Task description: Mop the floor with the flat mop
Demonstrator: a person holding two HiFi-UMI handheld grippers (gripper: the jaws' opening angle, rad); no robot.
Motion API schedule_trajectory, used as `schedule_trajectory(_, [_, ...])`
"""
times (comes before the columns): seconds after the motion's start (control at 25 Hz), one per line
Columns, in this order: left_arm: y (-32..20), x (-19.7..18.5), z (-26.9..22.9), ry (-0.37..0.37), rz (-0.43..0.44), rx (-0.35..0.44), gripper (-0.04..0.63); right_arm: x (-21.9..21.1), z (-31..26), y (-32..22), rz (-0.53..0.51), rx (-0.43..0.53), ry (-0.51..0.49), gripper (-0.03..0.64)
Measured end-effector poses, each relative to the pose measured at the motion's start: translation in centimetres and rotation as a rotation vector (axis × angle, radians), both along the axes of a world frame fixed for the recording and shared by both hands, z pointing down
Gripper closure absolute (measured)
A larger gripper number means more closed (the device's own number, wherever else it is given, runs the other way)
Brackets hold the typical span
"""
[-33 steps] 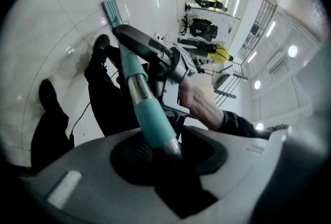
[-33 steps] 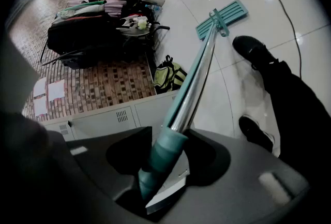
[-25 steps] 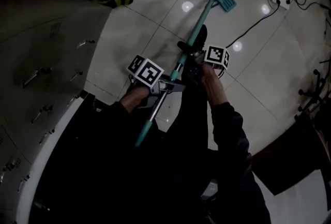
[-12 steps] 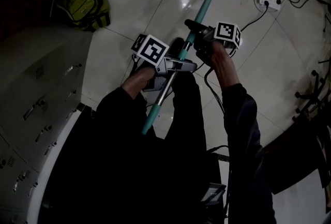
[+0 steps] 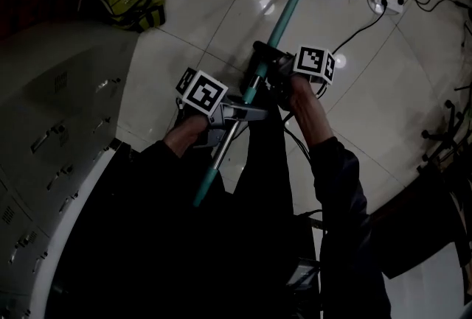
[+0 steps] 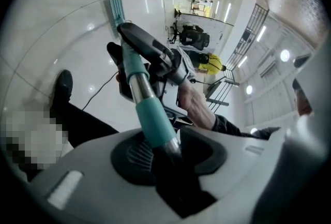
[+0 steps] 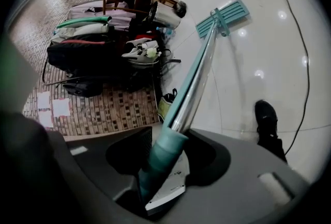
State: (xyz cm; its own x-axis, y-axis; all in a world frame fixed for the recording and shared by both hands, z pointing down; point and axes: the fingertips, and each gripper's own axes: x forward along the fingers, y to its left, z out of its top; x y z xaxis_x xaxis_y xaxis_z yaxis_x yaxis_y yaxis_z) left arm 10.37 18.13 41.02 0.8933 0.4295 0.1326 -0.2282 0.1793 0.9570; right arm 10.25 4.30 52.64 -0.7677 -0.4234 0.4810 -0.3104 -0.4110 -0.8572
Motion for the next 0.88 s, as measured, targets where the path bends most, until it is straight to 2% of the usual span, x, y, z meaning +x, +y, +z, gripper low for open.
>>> schedule_trajectory(0.16, [6.4, -6.5, -2.3, 0.010, -0.037, -0.023, 0.446, -7.6, -2.0, 6.6, -0.025, -0.014, -0.035, 0.420])
schedule_trajectory(0.32, [12.4, -13.0, -4.3, -0.001, -0.049, -0.084, 0.446, -15.0, -3.1, 13.1, -0.052, -0.049, -0.064, 0.419])
schedule_trajectory(0.48, [16.8, -18.2, -4.8, -0.018, -0.051, -0.123, 0.445, -20.7, -3.4, 17.9, -0.060, -0.087, -0.083, 0.417])
schedule_trajectory(0.68, [20.0, -21.9, -4.3, -0.036, 0.000, -0.137, 0.439, -24.1, -2.4, 21.6, -0.035, -0.122, -0.087, 0.417])
schedule_trajectory(0.88, [20.6, -22.3, -3.4, -0.022, -0.001, -0.153, 0.439, -24.0, -1.3, 22.5, -0.008, -0.143, -0.072, 0.419])
